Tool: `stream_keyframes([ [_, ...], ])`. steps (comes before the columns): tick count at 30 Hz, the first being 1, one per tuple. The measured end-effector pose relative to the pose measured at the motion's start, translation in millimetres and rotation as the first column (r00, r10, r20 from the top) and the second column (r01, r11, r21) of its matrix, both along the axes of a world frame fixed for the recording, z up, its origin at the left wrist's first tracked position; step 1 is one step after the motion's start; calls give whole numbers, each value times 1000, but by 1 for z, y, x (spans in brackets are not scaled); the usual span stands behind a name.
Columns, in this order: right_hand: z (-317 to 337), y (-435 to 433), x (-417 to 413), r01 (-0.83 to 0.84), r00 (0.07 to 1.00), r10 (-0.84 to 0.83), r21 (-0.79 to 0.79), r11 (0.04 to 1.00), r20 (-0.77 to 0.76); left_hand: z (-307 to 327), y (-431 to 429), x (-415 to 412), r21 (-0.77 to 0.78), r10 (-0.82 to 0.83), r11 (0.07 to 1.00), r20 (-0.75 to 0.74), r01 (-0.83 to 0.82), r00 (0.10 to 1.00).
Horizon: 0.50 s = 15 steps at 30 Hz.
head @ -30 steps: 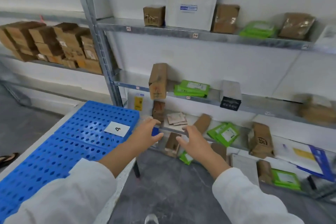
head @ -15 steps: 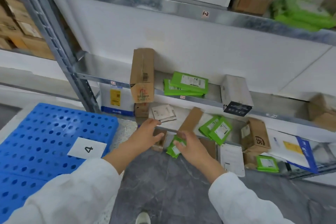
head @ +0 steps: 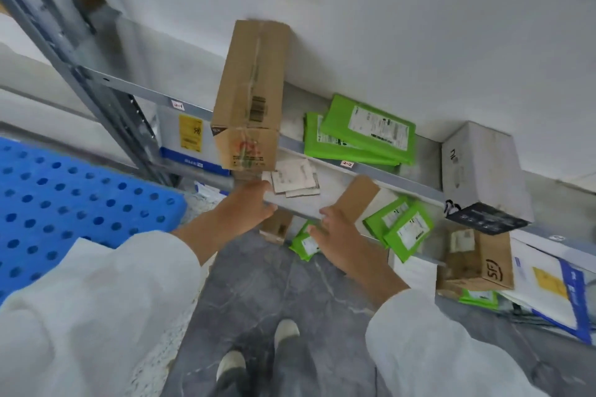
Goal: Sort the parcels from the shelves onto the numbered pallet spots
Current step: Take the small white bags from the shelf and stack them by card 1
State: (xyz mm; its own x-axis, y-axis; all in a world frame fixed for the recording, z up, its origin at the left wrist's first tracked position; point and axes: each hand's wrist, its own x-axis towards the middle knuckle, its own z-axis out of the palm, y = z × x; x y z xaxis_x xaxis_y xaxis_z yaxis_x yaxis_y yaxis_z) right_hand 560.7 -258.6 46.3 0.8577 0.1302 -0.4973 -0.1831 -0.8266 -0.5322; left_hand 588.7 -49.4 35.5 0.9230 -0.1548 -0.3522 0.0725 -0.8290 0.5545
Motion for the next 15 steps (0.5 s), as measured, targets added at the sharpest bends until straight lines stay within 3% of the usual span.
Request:
stream_keyframes([
  [8, -128, -24, 92, -32, 998, 27, -74, 997, -63, -120, -40, 99, 122, -12, 992, -58, 19, 998],
  [15, -238, -35, 168, 73, 994, -76, -45, 996, -83, -220, -54, 186, 235, -5, 972, -34, 13, 999],
])
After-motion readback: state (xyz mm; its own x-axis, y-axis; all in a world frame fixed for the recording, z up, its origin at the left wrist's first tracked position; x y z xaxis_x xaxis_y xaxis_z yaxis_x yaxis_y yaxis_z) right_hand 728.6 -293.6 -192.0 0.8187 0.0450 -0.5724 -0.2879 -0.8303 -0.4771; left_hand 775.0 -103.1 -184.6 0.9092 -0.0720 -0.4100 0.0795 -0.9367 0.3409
